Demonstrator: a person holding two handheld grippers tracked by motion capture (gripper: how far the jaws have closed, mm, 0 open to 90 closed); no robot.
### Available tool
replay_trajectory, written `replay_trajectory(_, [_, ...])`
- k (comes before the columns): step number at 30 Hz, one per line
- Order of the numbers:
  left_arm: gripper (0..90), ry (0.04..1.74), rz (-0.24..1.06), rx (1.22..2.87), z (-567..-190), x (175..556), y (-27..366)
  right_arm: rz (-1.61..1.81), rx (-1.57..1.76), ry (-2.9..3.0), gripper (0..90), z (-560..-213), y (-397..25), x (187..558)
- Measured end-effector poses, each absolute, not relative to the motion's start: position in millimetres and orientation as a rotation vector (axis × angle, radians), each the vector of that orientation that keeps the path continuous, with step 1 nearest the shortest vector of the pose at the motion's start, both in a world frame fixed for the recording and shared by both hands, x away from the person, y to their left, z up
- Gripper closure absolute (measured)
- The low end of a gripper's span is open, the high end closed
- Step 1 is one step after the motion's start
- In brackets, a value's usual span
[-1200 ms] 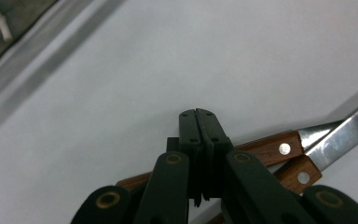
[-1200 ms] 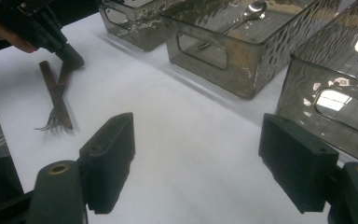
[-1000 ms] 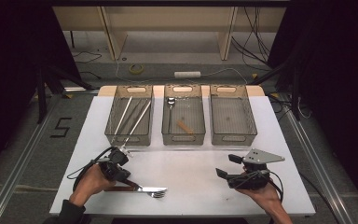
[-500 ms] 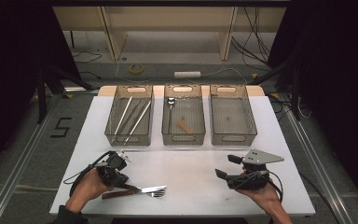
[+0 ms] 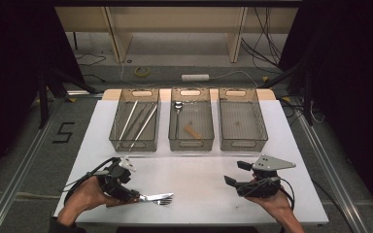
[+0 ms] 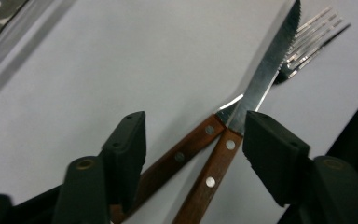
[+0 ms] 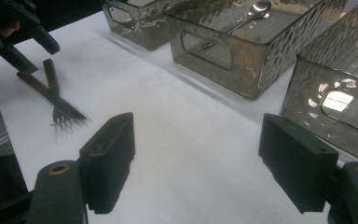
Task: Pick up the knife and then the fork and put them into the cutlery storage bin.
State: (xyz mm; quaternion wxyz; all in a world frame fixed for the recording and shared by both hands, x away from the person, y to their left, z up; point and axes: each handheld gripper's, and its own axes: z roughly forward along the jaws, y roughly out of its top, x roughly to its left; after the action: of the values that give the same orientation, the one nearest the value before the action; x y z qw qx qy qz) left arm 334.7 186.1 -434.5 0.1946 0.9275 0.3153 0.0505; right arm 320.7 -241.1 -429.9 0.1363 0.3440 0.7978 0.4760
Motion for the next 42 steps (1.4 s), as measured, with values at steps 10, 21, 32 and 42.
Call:
replay_trajectory(10, [27.4,0.852,0.114,2.693,-444.2,322.4,191.2,1.368,0.992,2.322,27.9,-430.3,-239.9,320.9])
replay_trajectory(21, [42.9,0.790,0.142,2.715,-449.0,316.7,191.7,1.366,0.991,2.326,27.9,-430.8,-239.5,321.2])
replay_trajectory(32, [52.6,0.779,0.134,2.764,-457.1,315.5,192.0,1.366,0.990,2.333,27.9,-431.0,-238.6,321.1])
replay_trajectory(42, [57.9,0.747,0.119,2.813,-463.1,318.0,191.1,1.366,0.985,2.335,28.1,-431.5,-237.6,321.1])
